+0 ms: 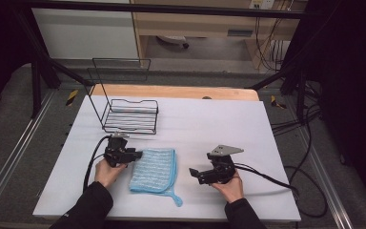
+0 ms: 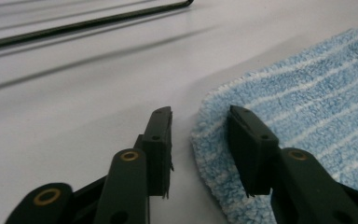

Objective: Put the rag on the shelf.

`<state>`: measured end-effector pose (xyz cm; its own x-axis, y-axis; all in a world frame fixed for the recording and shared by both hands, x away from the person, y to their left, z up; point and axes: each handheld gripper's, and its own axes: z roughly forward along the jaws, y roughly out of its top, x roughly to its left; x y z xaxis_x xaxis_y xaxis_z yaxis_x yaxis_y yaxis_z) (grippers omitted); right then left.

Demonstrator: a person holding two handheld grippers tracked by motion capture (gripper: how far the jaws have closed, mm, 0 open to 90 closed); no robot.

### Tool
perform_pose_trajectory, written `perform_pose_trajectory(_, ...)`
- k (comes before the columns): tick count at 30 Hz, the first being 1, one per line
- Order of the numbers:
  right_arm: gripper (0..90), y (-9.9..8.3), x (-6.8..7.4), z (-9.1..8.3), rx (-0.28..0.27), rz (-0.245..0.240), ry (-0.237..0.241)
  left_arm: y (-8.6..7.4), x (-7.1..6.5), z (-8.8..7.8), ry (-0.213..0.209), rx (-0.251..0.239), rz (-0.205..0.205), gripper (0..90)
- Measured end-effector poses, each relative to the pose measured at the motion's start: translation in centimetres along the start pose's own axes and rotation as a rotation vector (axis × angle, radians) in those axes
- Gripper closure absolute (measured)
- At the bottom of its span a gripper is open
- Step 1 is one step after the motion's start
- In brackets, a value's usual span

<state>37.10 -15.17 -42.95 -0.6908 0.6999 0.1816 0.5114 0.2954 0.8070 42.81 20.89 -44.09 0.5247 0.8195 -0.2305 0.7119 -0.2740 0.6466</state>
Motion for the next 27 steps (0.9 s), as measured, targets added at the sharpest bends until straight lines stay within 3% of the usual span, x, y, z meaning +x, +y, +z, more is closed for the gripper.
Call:
perform_pose_trajectory(6, 6.9, 0.0, -0.1, 0.2, 0.004, 0.006, 0.008, -0.2, 0.1, 0.2, -0.035, 0.003, -0.017, 70.8)
perform_pose_trajectory(11, 7.6, 0.2, -0.1, 0.6, -0.005, 0.019, 0.016, -0.2, -0.2, 0.2, -0.037, 0.01, -0.01, 77.8)
perform_pose_trajectory(16, 7.7, 0.6, -0.3, 1.1, -0.019, 0.036, 0.016, -0.2, -0.2, 0.3, -0.036, 0.013, 0.006, 80.0)
perform_pose_trajectory(21, 7.4, 1.3, 0.5, 2.1, -0.007, 0.001, 0.023, -0.2, -0.4, 0.3, -0.02, 0.007, 0.025, 80.7)
perform_pose_trajectory(27, 7.2, 2.1, 1.4, 3.3, -0.003, 0.003, 0.031, -0.3, -0.4, 0.3, -0.024, 0.005, 0.031, 80.8)
